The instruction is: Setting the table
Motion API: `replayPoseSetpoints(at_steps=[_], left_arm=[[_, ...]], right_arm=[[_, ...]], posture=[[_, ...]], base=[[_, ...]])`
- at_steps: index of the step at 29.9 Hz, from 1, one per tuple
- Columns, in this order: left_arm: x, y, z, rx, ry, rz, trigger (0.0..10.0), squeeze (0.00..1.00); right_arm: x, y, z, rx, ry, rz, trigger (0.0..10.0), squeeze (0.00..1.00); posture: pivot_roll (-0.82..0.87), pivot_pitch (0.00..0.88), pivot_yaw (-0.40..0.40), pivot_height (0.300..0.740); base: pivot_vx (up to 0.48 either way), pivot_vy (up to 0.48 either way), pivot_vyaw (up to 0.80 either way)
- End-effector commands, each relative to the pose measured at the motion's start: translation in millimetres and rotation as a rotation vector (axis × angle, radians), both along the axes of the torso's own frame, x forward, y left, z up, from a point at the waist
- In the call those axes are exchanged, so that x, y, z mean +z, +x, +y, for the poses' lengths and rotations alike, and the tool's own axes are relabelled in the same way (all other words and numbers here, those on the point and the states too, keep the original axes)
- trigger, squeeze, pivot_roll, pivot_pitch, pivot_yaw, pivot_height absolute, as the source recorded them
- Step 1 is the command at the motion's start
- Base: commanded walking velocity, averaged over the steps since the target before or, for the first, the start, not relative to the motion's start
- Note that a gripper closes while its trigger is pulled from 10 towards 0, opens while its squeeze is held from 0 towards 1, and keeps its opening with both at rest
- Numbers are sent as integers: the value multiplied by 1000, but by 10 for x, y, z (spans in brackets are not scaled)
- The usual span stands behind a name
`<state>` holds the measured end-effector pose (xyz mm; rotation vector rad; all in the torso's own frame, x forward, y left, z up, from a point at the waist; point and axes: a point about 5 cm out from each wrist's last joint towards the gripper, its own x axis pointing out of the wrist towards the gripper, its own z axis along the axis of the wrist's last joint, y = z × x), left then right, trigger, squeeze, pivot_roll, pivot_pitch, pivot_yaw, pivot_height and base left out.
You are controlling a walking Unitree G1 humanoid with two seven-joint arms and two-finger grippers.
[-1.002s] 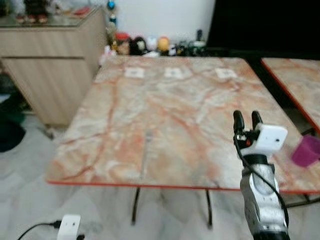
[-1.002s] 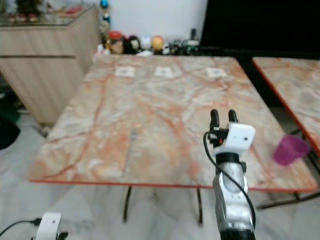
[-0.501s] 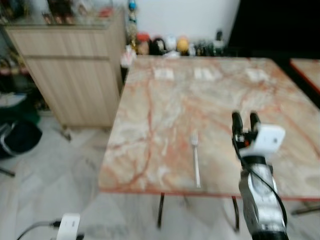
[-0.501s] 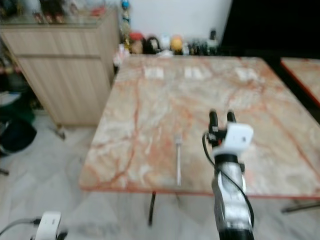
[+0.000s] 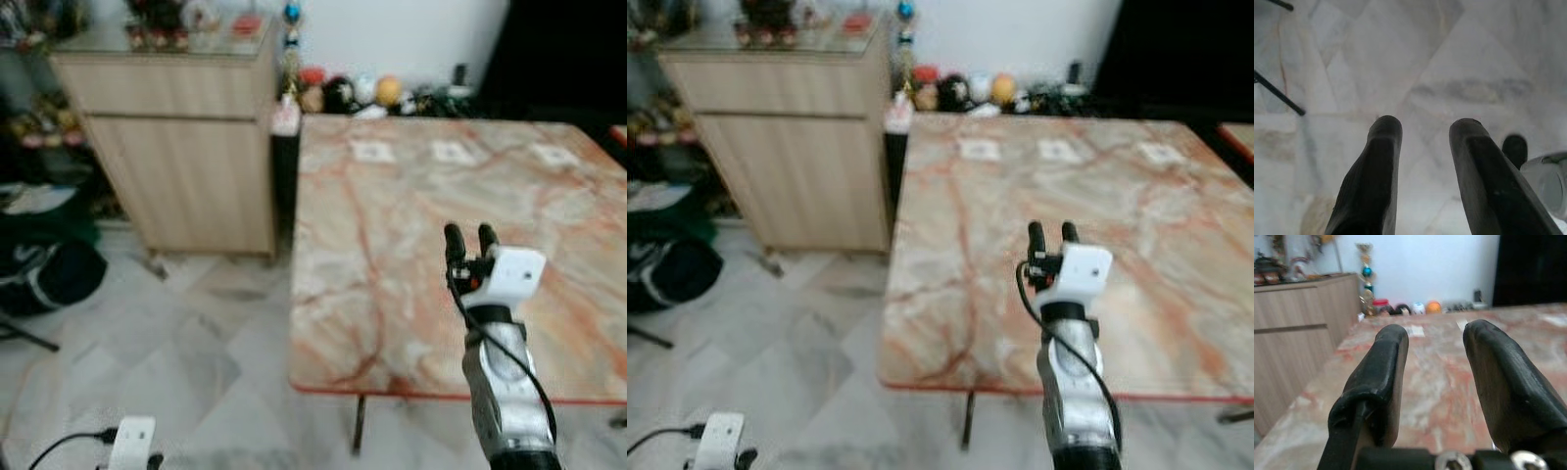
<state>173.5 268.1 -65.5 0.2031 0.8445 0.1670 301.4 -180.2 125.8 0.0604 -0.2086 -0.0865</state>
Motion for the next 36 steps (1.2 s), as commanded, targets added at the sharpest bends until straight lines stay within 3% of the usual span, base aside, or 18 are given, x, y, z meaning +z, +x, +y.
replayPoseSetpoints(at_steps=[1, 9, 17, 21, 22, 23, 30, 31, 36], left_arm=[[-8, 11, -35, -6, -8, 0, 10000, 0], [-14, 1, -42, -35, 2, 11, 10000, 0], [-14, -4, -42, -27, -4, 4, 10000, 0], [-17, -7, -45, -28, -5, 6, 10000, 0], [-20, -4, -55, -28, -7, 7, 10000, 0], [-22, -4, -61, -27, -8, 8, 10000, 0], [-26, 2, -76, -26, -10, 9, 10000, 0], [-24, 4, -74, -23, -10, 8, 10000, 0], [-22, 3, -64, -22, -9, 9, 10000, 0]], right_arm=[[-82, -33, -145, -52, 21, 38, 10000, 0], [-253, -47, -248, -118, 48, 134, 10000, 0], [-401, -26, -330, -147, 85, 221, 10000, 0], [-440, 18, -361, -149, 50, 256, 10000, 0], [-452, 61, -395, -152, 65, 262, 10000, 267], [-462, 93, -415, -152, 73, 274, 10000, 1000], [-583, 228, -471, -173, 97, 416, 10000, 1000], [-604, 242, -461, -163, 116, 439, 10000, 0], [-667, 261, -423, -138, 115, 488, 10000, 0]], posture=[[162, 0, -20, 740], [162, 0, -20, 740], [159, 0, -20, 740], [159, 0, -20, 740], [156, 0, -18, 740], [156, 0, -18, 740], [161, 0, -21, 740], [165, 0, -22, 740], [164, 0, -21, 740]], base=[[0, 0, 0], [0, -282, 0], [0, 0, 0], [0, 0, 0], [0, 0, 0], [0, 0, 0], [0, 0, 0], [0, 0, 0], [0, 0, 0]])
